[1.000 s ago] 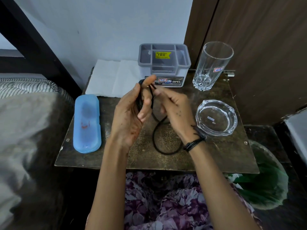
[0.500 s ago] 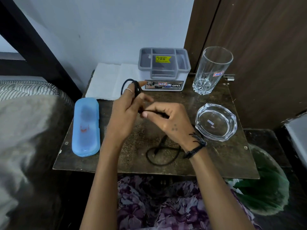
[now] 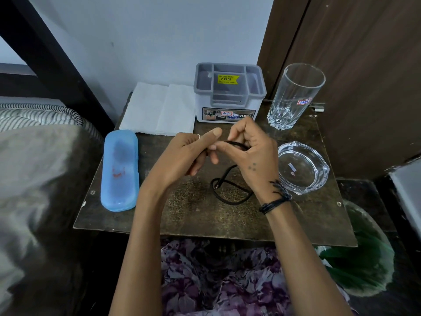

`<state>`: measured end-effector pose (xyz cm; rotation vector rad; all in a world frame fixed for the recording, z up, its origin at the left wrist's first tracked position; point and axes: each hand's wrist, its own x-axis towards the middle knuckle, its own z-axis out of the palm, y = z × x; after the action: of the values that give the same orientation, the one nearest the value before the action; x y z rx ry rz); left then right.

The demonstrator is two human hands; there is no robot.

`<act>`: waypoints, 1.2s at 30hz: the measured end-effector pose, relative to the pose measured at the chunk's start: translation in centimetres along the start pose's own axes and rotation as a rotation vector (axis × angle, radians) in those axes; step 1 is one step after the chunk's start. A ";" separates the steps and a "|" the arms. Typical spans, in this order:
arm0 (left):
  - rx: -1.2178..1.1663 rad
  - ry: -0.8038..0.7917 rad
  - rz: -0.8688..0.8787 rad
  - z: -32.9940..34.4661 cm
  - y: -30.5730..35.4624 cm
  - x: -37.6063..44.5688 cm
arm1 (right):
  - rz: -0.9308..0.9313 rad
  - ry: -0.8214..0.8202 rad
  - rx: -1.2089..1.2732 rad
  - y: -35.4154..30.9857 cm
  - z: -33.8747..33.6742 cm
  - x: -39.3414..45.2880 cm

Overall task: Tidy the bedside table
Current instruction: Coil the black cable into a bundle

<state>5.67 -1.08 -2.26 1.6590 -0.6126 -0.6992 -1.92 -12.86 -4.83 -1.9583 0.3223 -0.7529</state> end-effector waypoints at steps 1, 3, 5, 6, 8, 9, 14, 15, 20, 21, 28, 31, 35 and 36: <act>-0.036 -0.017 -0.010 -0.2 -0.1 0.0 | 0.012 -0.009 0.050 0.0 0.0 0.1; -0.151 -0.066 -0.020 -0.7 -0.7 -0.1 | 0.031 -0.037 0.179 -0.2 0.3 0.2; -0.319 -0.111 -0.004 -1.1 -1.4 -0.3 | 0.070 -0.044 0.321 -0.4 0.5 0.4; -0.419 -0.122 0.023 -1.3 -1.5 -0.4 | 0.117 -0.043 0.394 -0.6 0.6 0.5; -0.610 -0.106 0.103 -1.4 -1.3 -0.6 | 0.248 -0.039 0.521 -0.6 0.8 0.5; -0.704 -0.083 0.138 -1.3 -1.0 -0.6 | 0.308 -0.039 0.556 -0.6 0.9 0.4; -1.000 0.056 0.208 -0.3 -0.1 0.3 | 0.377 -0.122 0.364 -0.1 1.9 -0.1; -0.980 0.105 0.216 0.0 -0.3 0.6 | 0.348 -0.163 0.278 0.0 2.1 -0.1; -0.584 0.324 0.196 0.8 -1.3 1.2 | 0.350 -0.418 0.133 -0.7 2.4 -0.7; -0.414 0.329 0.220 0.7 -1.4 1.1 | 0.427 -0.458 0.244 -0.9 2.2 -0.7; 0.339 0.253 0.335 0.1 -1.6 0.8 | 0.582 -0.504 0.414 -1.0 -0.3 0.0; 0.381 0.268 0.326 -0.3 -1.4 0.7 | 0.582 -0.469 0.506 -0.7 -1.0 0.1; 0.451 0.188 0.291 -0.4 -1.9 0.6 | 0.555 -0.383 0.802 -0.4 -1.3 0.3; 0.456 0.160 0.276 -0.5 -2.2 0.6 | 0.532 -0.340 0.881 -0.3 -1.3 0.4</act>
<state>6.50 -0.83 -4.41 1.9725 -0.9117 -0.2297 -2.46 -13.82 -4.06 -1.0557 0.2288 -0.1406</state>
